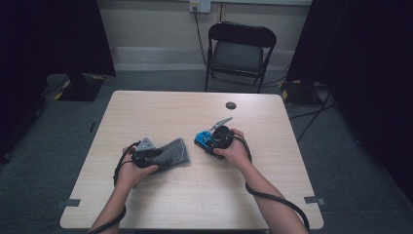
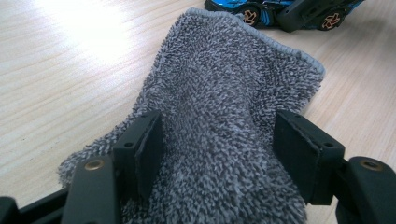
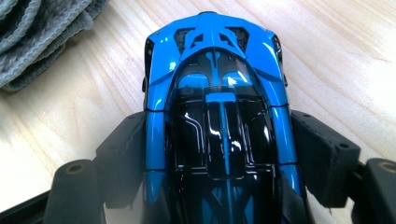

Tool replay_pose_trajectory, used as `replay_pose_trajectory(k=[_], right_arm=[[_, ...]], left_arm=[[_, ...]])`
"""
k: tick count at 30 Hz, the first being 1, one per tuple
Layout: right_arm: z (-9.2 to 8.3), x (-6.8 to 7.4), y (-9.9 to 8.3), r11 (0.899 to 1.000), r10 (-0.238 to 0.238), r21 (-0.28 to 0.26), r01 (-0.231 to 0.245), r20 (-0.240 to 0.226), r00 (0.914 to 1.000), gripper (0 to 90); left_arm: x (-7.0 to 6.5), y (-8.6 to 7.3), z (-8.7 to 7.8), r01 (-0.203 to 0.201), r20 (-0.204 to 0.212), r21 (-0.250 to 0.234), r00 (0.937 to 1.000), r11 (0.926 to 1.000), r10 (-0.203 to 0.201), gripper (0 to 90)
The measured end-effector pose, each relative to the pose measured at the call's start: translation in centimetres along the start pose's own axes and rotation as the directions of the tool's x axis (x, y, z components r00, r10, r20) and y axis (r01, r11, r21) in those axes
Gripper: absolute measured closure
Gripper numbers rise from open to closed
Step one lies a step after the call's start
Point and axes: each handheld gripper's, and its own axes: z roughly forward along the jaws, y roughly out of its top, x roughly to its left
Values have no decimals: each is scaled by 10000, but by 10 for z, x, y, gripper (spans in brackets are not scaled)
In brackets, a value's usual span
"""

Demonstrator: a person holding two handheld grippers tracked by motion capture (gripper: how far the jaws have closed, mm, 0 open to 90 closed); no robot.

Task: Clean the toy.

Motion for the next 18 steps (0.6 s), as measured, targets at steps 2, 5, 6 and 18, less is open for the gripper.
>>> replay_pose_trajectory(k=[2, 5, 6, 18], right_arm=[[0, 1, 0, 10000, 27, 9, -27, 25, 10000, 249], [0, 1, 0, 10000, 76, -43, -75, 91, 9999, 251], [0, 2, -1, 10000, 59, -51, -58, 118, 9999, 251], [-1, 2, -1, 10000, 54, -75, -53, 121, 9999, 257]], left_arm=[[0, 0, 0, -8, 6, 2, 10000, 10000, 8, 336], [0, 0, 0, -18, 13, -2, 10000, 10000, 18, 336], [0, 0, 0, -23, 11, -2, 10000, 10000, 23, 336], [-2, 4, -1, -142, 249, 148, 9996, 9998, 138, 249]])
